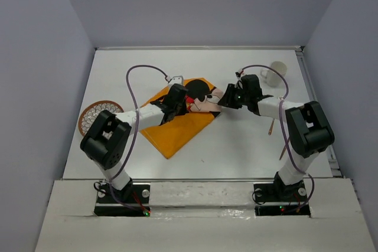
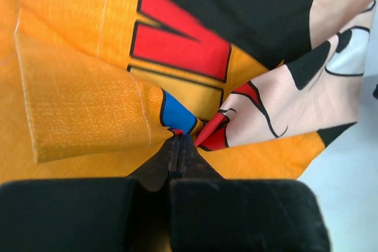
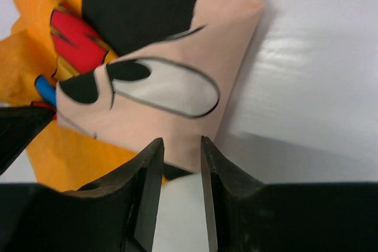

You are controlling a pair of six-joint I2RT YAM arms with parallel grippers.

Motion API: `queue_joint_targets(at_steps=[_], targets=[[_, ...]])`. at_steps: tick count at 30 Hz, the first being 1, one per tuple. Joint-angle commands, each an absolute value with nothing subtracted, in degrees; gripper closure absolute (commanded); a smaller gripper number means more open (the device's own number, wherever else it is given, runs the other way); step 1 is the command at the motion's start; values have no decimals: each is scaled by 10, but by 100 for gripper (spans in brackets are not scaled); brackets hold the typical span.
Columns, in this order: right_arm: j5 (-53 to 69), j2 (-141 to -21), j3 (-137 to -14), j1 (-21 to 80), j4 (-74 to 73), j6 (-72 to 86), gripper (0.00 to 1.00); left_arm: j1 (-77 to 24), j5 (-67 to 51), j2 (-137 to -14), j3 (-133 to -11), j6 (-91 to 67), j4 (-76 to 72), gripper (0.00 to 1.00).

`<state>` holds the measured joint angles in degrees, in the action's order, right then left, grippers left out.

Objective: Set the dinner table for one person

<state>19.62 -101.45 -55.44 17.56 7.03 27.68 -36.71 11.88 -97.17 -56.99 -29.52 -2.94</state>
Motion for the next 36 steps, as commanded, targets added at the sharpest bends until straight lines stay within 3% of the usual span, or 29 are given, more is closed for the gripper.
queue_joint_targets(at_steps=[1, 3, 6, 9, 17, 21, 26, 31, 36], targets=[[203, -941, -501, 207, 116, 291, 60, -374, 127, -900, -497, -339, -102, 100], [196, -898, -492, 214, 113, 287, 48, -381, 129, -873, -462, -346, -113, 100], [154, -864, -516, 214, 77, 258, 39, -390, 125, -851, -426, -357, -120, 100], [128, -884, -579, 214, 50, 215, 35, -393, 122, -838, -395, -366, -132, 100], [177, -1110, -833, 214, 0, 100, 32, -396, 125, -802, -346, -370, -156, 100], [178, -1213, -938, 214, -61, 83, 20, -396, 123, -797, -337, -367, -163, 100], [218, -1327, -1091, 214, -111, 83, 18, -396, 123, -796, -329, -361, -174, 100], [237, -1386, -1137, 214, -113, 109, 20, -396, 121, -793, -326, -357, -177, 100], [321, -1422, -1150, 214, -109, 148, 28, -396, 133, -784, -330, -352, -171, 100]])
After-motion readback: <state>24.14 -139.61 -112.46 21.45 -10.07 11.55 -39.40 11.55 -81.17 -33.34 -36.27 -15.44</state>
